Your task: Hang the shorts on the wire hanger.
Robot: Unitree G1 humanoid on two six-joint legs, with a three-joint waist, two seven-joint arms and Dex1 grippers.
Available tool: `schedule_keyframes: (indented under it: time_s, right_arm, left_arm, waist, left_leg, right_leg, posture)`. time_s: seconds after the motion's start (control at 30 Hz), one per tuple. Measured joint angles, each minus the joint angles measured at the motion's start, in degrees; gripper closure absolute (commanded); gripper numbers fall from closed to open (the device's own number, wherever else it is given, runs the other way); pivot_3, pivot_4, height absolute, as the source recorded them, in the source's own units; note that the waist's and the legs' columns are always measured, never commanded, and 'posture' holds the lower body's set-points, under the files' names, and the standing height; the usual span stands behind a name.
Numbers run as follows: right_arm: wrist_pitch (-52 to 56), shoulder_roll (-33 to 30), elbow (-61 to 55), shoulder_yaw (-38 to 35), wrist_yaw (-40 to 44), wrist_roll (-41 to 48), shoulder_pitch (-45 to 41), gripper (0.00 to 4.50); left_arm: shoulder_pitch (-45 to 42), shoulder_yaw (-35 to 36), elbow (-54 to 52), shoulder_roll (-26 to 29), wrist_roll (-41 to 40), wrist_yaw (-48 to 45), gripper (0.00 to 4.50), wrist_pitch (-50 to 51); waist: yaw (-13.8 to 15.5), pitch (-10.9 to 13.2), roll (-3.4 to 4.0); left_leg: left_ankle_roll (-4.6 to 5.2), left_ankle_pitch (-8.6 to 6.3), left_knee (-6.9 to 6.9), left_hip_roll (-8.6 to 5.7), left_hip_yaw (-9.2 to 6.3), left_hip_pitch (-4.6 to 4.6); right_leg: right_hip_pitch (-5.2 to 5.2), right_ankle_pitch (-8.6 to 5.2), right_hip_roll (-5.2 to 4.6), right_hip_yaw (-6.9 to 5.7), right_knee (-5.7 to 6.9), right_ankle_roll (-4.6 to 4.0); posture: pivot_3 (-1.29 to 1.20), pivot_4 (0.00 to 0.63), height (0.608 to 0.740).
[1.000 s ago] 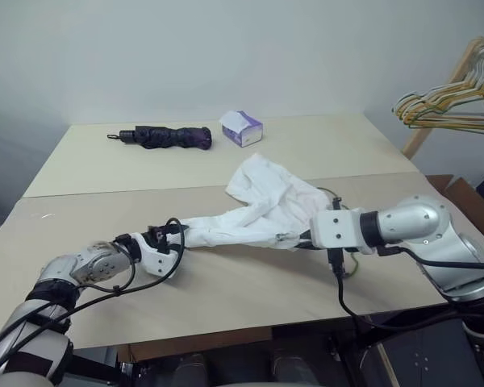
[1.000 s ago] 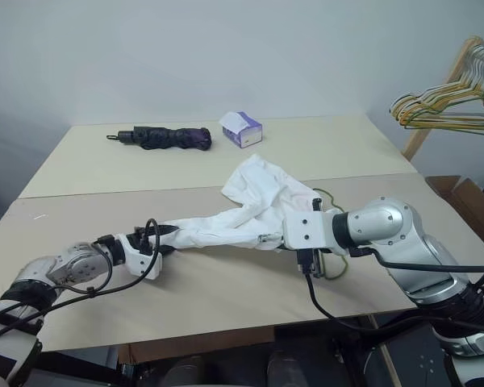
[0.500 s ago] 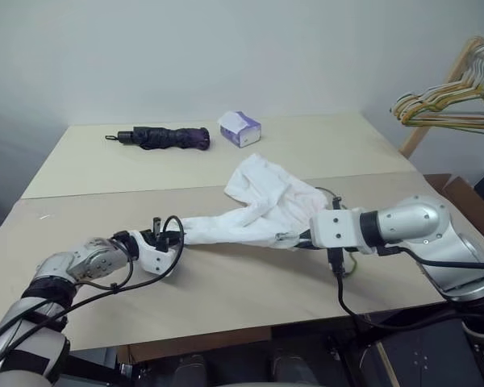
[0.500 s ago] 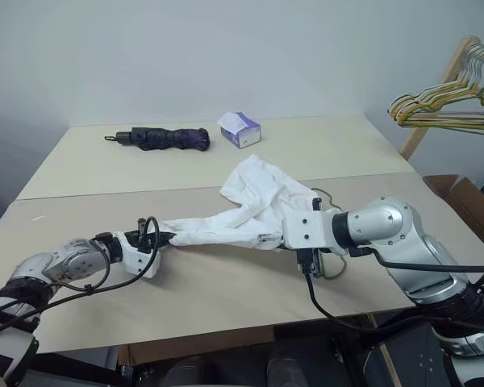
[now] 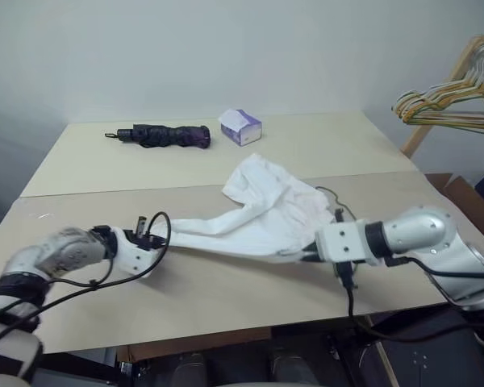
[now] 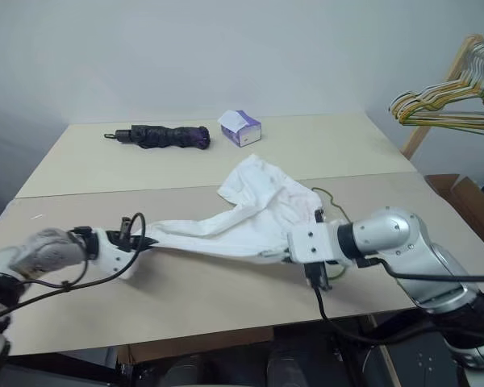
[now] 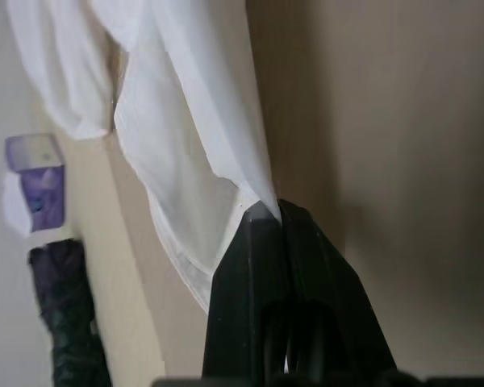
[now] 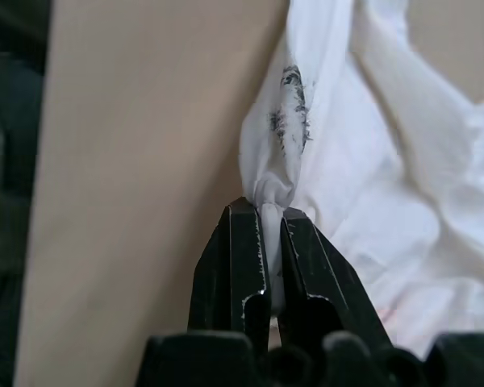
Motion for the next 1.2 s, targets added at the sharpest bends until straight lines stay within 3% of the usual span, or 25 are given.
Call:
schedule_keyframes:
  time_s: [0.2, 0.43, 0.53, 0.63, 0.77, 0.87, 0.93, 1.1, 1.2]
  right_arm:
    - [-10.08, -3.79, 1.95, 0.35, 0.94, -3.06, 3.11, 4.5]
    - [-19.33, -4.94, 4.84, 0.58, 2.5, -3.69, 5.84, 4.5]
    - [-21.72, -6.39, 6.38, 0.53, 4.94, -2.34, 5.9, 4.5]
    - [-21.91, -5.82, 10.48, 0.72, 6.98, -1.68, 1.47, 4.5]
    - [-22.36, -0.45, 22.25, 2.2, 8.58, -4.01, -11.52, 4.5]
    - [-25.21, 7.27, 39.09, 5.12, 6.56, -9.6, -27.54, 4.5]
    - [-28.79, 11.53, 49.64, 6.5, 0.38, -15.23, -36.89, 4.5]
    - [-31.6, 22.71, 79.76, 11.43, -36.9, -33.39, -60.18, 4.5]
    - [-31.76, 26.89, 89.45, 11.86, -58.01, -37.53, -67.84, 4.5]
  left_arm:
    - [10.25, 0.66, -19.84, 11.52, -21.94, -19.63, 4.49, 9.83]
    - [29.05, 9.25, -40.6, 26.03, -38.88, -26.48, 4.49, 21.56]
    - [32.78, 13.02, -44.41, 26.52, -42.44, -27.23, 4.49, 25.11]
    - [30.09, 14.71, -44.6, 21.38, -42.24, -27.32, 4.49, 29.63]
    - [13.01, 13.41, -35.87, 8.79, -38.41, -26.77, 4.49, 35.44]
    - [-8.4, 11.6, -17.97, -4.33, -27.15, -19.34, 4.49, 37.98]
    - [-20.03, 9.81, -5.67, -8.86, -17.8, -10.72, 4.49, 36.26]
    - [-50.28, 3.79, 24.92, -17.97, 4.37, 25.5, 4.49, 36.46]
    - [-61.46, 1.94, 33.37, -20.23, 11.26, 42.89, 4.49, 36.93]
  waist:
    - [-0.2, 0.03, 0.05]
    - [-0.38, 0.17, 0.11]
    - [0.19, 0.27, 0.13]
    - [0.27, 0.26, 0.16]
    - [0.37, 0.19, 0.15]
    - [0.37, 0.17, 0.1]
    - [0.06, 0.15, 0.06]
    - [-0.27, 0.18, 0.02]
    - [0.2, 0.18, 0.02]
  left_leg:
    - [-0.01, 0.0, 0.01, 0.26, 0.27, 0.19]
    - [0.14, 0.08, 0.01, 0.45, 0.37, 0.43]
    - [-0.12, -0.08, 0.0, 0.47, 0.38, 0.91]
    - [-0.29, -0.17, 0.0, 0.41, 0.47, 1.11]
    - [0.12, 0.08, 0.05, 0.36, 0.46, 1.01]
    - [0.17, 0.11, 0.09, 0.27, 0.31, 0.96]
    - [0.18, 0.11, 0.08, 0.16, 0.2, 0.78]
    - [0.17, 0.11, 0.01, -0.06, 0.12, -0.86]
    - [0.16, 0.1, -0.16, -0.1, 0.15, -1.47]
  right_leg:
    - [0.05, -0.25, 0.09, 0.02, 0.05, 0.23]
    - [0.31, -0.31, 0.14, 0.03, 0.01, 0.29]
    - [0.49, -0.57, 0.13, 0.02, -0.05, -0.1]
    - [0.62, -0.58, 0.1, 0.02, -0.05, -0.1]
    - [0.68, -0.52, 0.19, 0.01, -0.03, -0.02]
    - [0.98, -0.16, 0.25, 0.0, -0.12, 0.49]
    - [0.87, 0.08, 0.22, 0.03, -0.1, 0.14]
    - [-1.01, 0.15, 0.02, 0.21, 0.23, 0.16]
    - [-1.85, 0.13, -0.02, 0.23, 0.82, 0.16]
  posture:
    - [-0.08, 0.017, 0.74]
    - [-0.06, 0.025, 0.74]
    - [-0.06, 0.017, 0.74]
    - [-0.05, 0.003, 0.74]
    - [-0.05, 0.0, 0.74]
    - [-0.04, 0.0, 0.74]
    - [-0.04, 0.0, 0.74]
    - [-0.01, 0.0, 0.74]
    - [-0.01, 0.0, 0.74]
